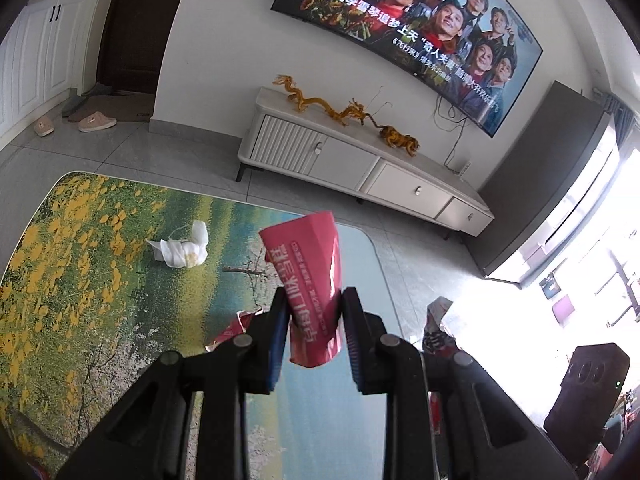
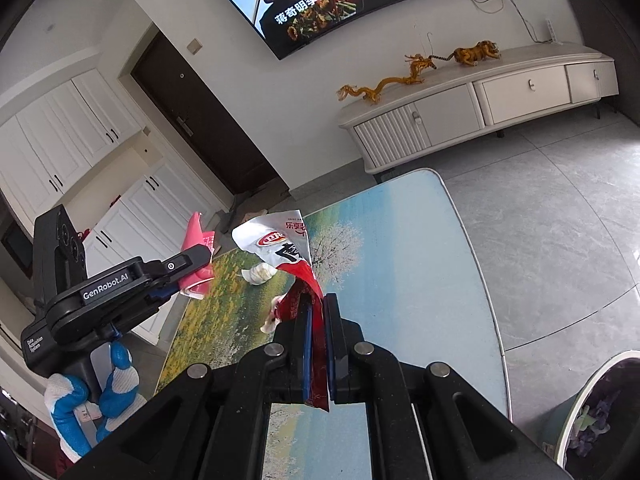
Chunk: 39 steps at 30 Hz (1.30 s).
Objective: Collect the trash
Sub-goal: 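Carry both red wrappers toward the white bin with both grippers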
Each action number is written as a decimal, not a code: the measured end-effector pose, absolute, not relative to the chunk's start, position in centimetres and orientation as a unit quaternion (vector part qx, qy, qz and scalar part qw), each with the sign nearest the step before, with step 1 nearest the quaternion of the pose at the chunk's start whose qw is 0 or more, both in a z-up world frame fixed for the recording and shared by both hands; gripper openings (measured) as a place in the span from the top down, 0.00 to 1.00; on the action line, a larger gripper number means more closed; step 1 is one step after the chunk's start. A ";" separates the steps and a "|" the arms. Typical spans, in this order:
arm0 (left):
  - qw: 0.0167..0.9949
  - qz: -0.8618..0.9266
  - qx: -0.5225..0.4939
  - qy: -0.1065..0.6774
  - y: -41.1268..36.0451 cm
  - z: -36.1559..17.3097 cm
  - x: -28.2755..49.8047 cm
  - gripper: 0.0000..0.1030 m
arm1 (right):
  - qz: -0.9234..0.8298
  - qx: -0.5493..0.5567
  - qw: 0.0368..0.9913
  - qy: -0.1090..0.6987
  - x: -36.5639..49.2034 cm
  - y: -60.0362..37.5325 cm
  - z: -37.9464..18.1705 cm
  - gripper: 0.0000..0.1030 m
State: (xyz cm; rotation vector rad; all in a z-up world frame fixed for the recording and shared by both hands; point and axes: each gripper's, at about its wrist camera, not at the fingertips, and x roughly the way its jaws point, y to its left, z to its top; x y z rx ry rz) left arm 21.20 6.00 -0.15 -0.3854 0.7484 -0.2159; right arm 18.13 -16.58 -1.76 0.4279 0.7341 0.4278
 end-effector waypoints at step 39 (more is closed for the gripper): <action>0.863 -0.332 -0.091 0.369 -16.2 1.7 9.8 0.76 | -0.068 0.287 0.923 0.248 3.5 -35.4 -0.8 0.94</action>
